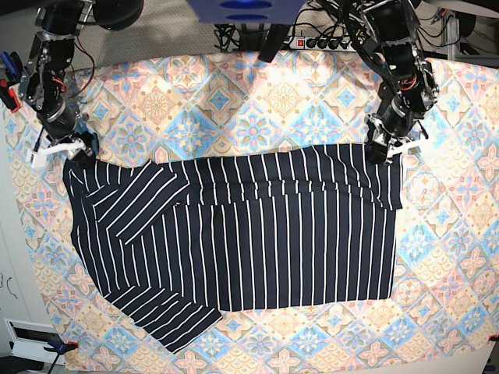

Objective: Fold the T-shirt properly

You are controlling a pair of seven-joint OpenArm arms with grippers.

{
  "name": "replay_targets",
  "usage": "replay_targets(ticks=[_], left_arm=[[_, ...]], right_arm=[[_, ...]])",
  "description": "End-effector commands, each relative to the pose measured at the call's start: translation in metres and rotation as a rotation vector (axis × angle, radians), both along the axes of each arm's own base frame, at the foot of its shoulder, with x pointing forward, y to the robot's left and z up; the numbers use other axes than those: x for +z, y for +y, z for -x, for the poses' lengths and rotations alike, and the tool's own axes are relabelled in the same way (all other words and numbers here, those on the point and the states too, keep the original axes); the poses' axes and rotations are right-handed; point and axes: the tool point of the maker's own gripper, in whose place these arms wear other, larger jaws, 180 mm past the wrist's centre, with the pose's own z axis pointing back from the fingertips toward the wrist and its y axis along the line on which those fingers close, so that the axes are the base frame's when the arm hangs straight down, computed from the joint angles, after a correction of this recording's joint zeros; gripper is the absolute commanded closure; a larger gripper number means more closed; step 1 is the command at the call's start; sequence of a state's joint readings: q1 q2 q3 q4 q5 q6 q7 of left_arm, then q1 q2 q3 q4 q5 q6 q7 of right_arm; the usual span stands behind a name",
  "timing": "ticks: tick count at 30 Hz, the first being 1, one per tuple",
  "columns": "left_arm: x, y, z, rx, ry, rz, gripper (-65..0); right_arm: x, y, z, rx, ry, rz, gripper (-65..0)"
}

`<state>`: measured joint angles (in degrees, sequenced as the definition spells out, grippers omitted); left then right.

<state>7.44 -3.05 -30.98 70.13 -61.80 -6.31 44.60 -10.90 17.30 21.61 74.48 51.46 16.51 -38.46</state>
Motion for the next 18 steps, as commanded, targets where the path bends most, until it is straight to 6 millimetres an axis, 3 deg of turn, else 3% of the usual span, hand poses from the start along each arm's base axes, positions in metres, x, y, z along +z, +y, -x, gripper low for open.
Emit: replay_targets(ticks=[1, 12, 18], left_arm=[[0.004, 0.003, -0.002, -0.005, -0.011, -0.007, -2.2], [0.004, 0.003, -0.001, -0.005, -0.011, -0.008, -2.1], [0.004, 0.003, -0.001, -0.005, -0.011, -0.008, -2.1]], right_arm=[[0.013, -0.008, -0.009, -0.003, -0.049, 0.014, -27.1], [-0.036, -0.016, 0.008, -0.088, 0.071, -0.072, -27.1], [-0.032, -0.016, -0.002, -0.089, 0.055, -0.077, -27.1]])
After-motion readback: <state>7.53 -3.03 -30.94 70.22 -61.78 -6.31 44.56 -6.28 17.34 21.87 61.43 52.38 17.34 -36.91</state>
